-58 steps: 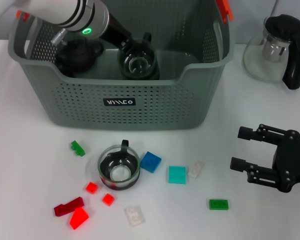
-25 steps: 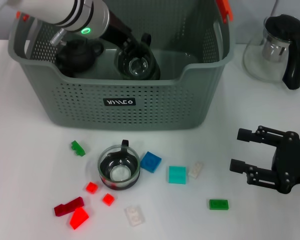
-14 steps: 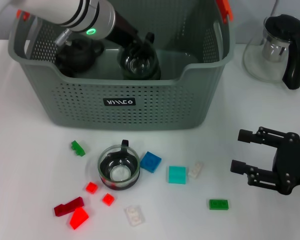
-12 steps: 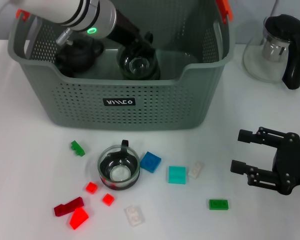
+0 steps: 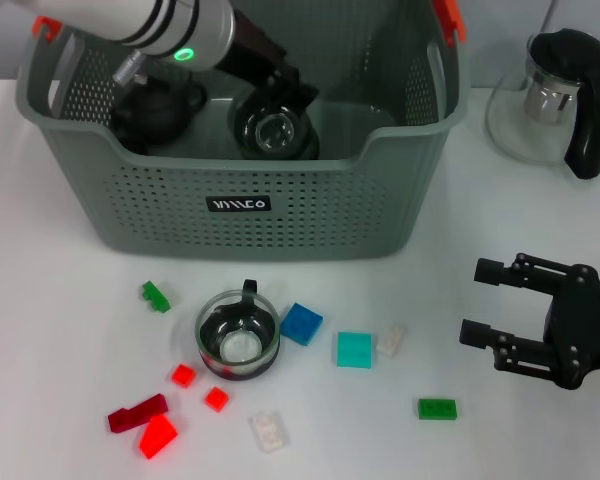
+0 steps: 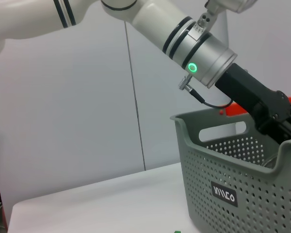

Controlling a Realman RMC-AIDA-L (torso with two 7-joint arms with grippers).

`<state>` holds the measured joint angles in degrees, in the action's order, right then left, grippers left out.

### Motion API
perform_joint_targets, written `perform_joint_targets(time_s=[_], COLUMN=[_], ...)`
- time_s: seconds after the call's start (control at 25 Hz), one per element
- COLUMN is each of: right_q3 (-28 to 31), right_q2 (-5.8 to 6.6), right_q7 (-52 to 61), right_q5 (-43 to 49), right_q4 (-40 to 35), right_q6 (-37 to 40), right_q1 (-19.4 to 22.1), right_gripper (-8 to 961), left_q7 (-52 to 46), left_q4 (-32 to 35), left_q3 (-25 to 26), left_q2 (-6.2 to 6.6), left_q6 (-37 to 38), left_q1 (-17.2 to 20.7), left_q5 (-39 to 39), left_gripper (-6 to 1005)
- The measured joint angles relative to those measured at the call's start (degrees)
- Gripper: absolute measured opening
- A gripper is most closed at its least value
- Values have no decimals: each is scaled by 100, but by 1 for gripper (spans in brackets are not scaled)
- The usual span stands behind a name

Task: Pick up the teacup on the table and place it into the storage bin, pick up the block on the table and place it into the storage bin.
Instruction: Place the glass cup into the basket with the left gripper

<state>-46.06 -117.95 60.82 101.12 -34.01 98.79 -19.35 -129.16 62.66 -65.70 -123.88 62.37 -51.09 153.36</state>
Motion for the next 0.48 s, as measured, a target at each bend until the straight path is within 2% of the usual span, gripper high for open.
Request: perform_joint_targets(time_s=[0.2,0.48], right_q3=[0,0], right_q2=[0,0], right_q7=[0,0], right_q5=[4,5], right_q4=[0,0], right_q6=[-1,-26], right_q1=[-18,-24], right_gripper=[744,744], left_q7=[13,100], left_q4=[484,1389], left_q3=[49,347], left_q2=[-17,29], left_q6=[227,611], left_q1=[240,780], left_q5=[-201,-1195], left_gripper=[606,605])
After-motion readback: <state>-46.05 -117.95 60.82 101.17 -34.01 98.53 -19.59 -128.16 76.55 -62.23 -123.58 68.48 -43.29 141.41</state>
